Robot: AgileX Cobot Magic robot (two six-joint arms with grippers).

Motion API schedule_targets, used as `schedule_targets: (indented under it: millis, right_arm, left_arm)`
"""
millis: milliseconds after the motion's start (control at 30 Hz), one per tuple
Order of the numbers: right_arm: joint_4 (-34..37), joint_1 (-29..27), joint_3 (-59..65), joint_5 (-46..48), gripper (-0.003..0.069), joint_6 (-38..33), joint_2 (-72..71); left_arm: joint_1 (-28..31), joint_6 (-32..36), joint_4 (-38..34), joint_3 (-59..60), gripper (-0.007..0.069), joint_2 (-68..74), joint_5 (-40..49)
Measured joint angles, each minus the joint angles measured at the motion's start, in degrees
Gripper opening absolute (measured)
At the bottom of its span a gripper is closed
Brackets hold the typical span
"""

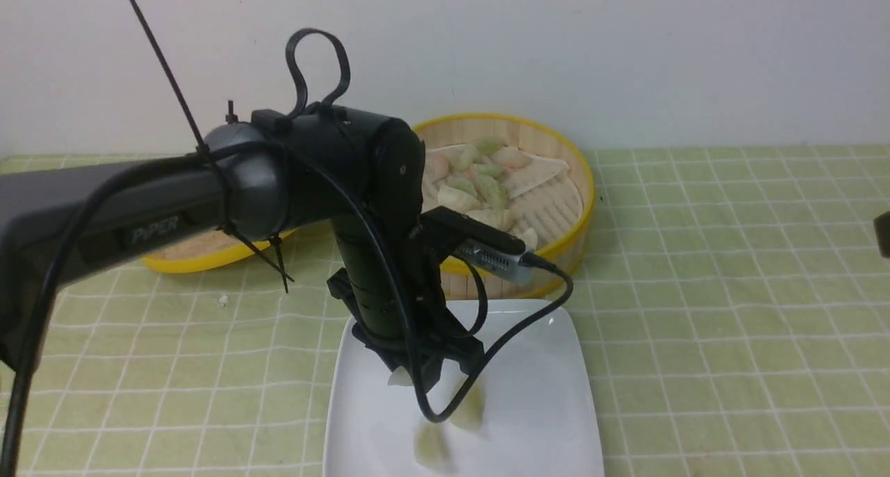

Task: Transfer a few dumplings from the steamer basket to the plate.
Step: Use the left arm to put the dumpling into the plate, then use the right arm to grab a dumpling from inside the steamer

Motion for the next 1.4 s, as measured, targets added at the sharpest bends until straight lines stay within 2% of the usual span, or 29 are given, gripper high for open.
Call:
schedule_targets:
  millis: [200,267,300,367,467,500,567,667,833,900,1233,1400]
  right_arm:
    - [1.17,0.0,-2.22,0.33,-0.001,-0.97,3.71]
    - [3.64,0.0,-4.49,0.27,-0.001,-3.4,7.24]
    - [6.09,0.0,-5.87,0.21,-0.001,-5.52,9.37]
    - [9.86,0.0,-8.83,0.18,-0.001,-8.85,14.42]
    - [13.04,0.46,-13.57,-0.1,-0.001,-13.02,22.5]
    - [13.07,0.93,-15.07,-0.18,-0.001,-14.04,24.87]
    - [11.66,2.38,-18.85,-0.56,-0.0006,-15.91,30.55]
    - [8.07,5.2,-23.32,-1.39,0.0008,-16.99,36.83]
    - [4.2,9.55,-31.08,-3.15,0.008,-17.32,47.35]
    - [3.17,10.79,-32.75,-4.22,0.0134,-17.43,49.98]
    - [-0.14,12.52,-38.81,-13.41,0.0499,-17.82,63.68]
    - [-3.31,13.82,-44.18,-13.29,0.0583,-17.52,70.8]
  left_arm:
    - [0.0,-0.6,0.31,-0.33,0.0494,1.05,-0.33]
    - [0.0,-2.31,0.73,-1.58,0.0509,0.82,1.69]
    - [0.0,-2.99,1.29,-2.18,0.0493,0.3,2.93]
    - [0.0,-4.28,3.17,-2.61,0.0388,-1.85,5.83]
    - [0.0,-6.03,7.09,-2.2,0.0129,-7.7,8.28]
    - [0.0,-6.75,8.22,-1.63,0.0073,-10.54,8.45]
    - [0.0,-8.85,9.35,0.04,0.0022,-16.19,8.47]
    - [0.0,-11.4,9.78,3.5,-0.0001,-24.68,9.05]
    - [0.0,-14.88,9.24,9.49,-0.0006,-38.38,10.42]
    - [0.0,-15.86,9.14,10.85,-0.0006,-42.73,10.65]
    - [0.0,-20.27,10.23,12.19,-0.0006,-54.6,11.48]
    - [0.0,-21.03,11.86,12.32,-0.0006,-55.12,11.54]
